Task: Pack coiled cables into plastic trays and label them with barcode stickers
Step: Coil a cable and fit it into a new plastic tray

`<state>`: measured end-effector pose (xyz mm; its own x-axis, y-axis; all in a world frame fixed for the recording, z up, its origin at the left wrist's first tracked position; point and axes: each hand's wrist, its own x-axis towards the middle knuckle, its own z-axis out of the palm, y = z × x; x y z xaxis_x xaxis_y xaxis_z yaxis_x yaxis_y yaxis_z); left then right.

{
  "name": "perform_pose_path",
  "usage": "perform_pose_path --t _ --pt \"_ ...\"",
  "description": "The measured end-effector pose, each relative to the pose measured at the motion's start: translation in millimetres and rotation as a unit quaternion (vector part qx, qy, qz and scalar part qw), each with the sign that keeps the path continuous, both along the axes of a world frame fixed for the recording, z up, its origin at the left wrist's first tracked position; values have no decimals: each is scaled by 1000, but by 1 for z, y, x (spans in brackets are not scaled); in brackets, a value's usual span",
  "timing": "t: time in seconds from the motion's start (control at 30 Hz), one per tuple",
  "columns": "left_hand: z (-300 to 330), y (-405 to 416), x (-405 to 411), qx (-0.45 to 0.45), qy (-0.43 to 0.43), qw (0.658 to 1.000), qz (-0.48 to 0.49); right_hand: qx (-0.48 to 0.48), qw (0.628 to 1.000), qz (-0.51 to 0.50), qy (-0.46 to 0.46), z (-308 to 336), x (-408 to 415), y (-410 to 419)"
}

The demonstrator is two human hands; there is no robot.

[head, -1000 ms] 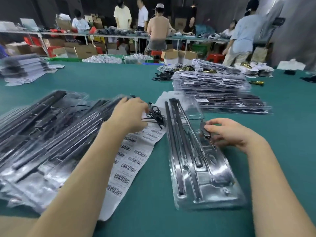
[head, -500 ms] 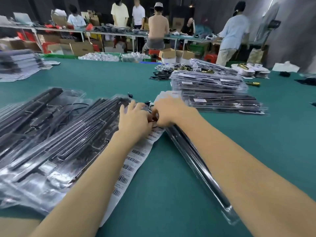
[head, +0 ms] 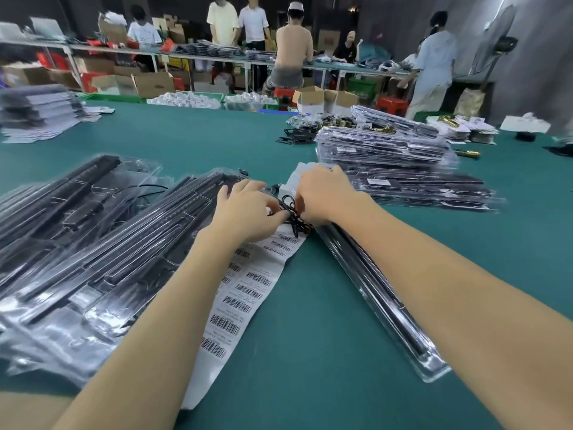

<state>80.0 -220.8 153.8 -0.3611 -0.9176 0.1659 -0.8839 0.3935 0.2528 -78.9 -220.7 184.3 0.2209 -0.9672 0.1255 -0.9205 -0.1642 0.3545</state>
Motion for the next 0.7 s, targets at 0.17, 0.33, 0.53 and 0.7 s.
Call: perform_pose_path --t 0.17,0.33,0.53,0.7 --pt "-7 7 -13 -37 -9 999 -17 -2 990 37 -133 -8 -8 -3" --pt "-8 10 -18 -24 -9 998 -54 -88 936 -36 -339 -27 -13 -8" --pt "0 2 -8 -9 -46 999 -2 -24 905 -8 -424 3 -32 -10" --pt "4 -6 11 -103 12 984 147 -11 894 -30 -447 20 -51 1"
